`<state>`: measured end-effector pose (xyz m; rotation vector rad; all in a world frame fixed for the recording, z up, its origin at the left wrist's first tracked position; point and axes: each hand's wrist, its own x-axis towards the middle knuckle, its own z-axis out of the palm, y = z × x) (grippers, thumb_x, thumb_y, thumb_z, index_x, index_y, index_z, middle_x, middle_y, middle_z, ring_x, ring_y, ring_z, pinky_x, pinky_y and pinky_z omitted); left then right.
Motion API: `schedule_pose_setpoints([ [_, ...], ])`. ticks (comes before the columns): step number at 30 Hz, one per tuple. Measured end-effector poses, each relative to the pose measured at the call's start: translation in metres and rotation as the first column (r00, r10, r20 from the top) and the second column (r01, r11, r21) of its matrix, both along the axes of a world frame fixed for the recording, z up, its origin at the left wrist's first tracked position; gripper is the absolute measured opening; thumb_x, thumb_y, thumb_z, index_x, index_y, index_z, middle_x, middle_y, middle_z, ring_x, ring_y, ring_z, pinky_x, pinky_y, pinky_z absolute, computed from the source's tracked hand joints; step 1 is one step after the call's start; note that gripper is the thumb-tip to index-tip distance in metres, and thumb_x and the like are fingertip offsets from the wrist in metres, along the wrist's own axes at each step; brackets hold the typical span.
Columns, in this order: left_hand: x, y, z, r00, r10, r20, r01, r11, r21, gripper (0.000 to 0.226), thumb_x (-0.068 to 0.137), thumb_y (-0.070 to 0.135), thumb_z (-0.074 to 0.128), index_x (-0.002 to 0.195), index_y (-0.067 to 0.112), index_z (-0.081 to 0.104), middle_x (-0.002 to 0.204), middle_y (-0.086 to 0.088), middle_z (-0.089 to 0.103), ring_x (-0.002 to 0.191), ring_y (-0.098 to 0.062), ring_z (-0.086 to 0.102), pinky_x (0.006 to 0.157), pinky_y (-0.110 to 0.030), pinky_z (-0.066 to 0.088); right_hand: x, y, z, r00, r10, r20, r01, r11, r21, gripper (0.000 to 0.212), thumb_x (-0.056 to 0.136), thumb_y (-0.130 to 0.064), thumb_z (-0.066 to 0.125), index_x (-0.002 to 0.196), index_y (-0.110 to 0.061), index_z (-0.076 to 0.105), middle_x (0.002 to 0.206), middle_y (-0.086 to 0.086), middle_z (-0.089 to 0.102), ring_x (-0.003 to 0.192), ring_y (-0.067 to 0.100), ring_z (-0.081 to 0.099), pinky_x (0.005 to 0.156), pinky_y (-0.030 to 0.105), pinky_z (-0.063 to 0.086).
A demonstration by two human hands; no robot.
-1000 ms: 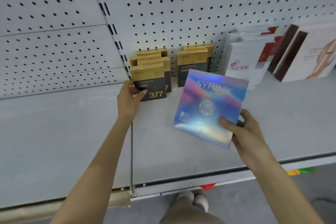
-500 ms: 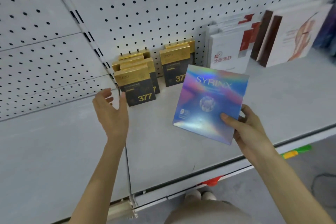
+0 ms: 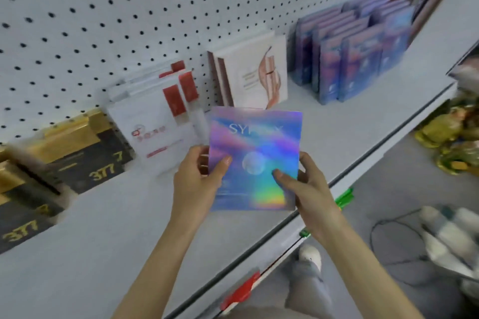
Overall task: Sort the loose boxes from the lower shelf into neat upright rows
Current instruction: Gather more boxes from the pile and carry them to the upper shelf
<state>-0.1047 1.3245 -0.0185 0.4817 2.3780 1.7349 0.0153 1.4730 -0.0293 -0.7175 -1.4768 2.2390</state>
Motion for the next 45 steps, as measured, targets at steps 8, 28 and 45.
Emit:
schedule_pose_setpoints([
  [8, 0.018, 0.229, -0.015, 0.998, -0.049, -0.037, 0.046, 0.996, -0.082, 0.023, 0.073, 0.024, 0.08, 0.087, 0.015, 0.064, 0.082, 0.0, 0.07, 0.071, -0.008, 0.064, 0.067, -0.019, 0.048, 0.016, 0.238, -0.006, 0.989, -0.148, -0.024, 0.148, 0.929, 0.338, 0.036, 0.079, 0.004, 0.072, 0.111, -0.009, 0.061, 0.098, 0.003, 0.073, 0.085, 0.014, 0.068, 0.071, 0.023, 0.053],
  [28, 0.014, 0.396, -0.021, 0.954, 0.287, -0.09, -0.297, 0.946, -0.127, 0.015, 0.087, 0.018, 0.067, 0.1, 0.017, 0.06, 0.089, 0.014, 0.062, 0.079, 0.012, 0.059, 0.062, -0.002, 0.044, -0.07, 0.443, -0.017, 0.978, 0.081, 0.193, -0.197, 0.673, 0.713, 0.048, 0.078, -0.025, 0.078, 0.118, -0.015, 0.054, 0.115, 0.001, 0.055, 0.102, 0.021, 0.059, 0.088, 0.043, 0.052],
  [45, 0.039, 0.364, -0.007, 0.951, 0.308, 0.03, -0.299, 0.94, -0.166, 0.03, 0.089, 0.029, 0.063, 0.113, 0.013, 0.053, 0.1, 0.004, 0.061, 0.079, 0.002, 0.058, 0.063, 0.0, 0.039, -0.035, 0.387, -0.041, 0.957, -0.199, 0.212, -0.003, 0.722, 0.692, 0.057, 0.081, -0.024, 0.075, 0.129, -0.01, 0.047, 0.111, -0.001, 0.045, 0.109, 0.027, 0.049, 0.097, 0.043, 0.042],
])
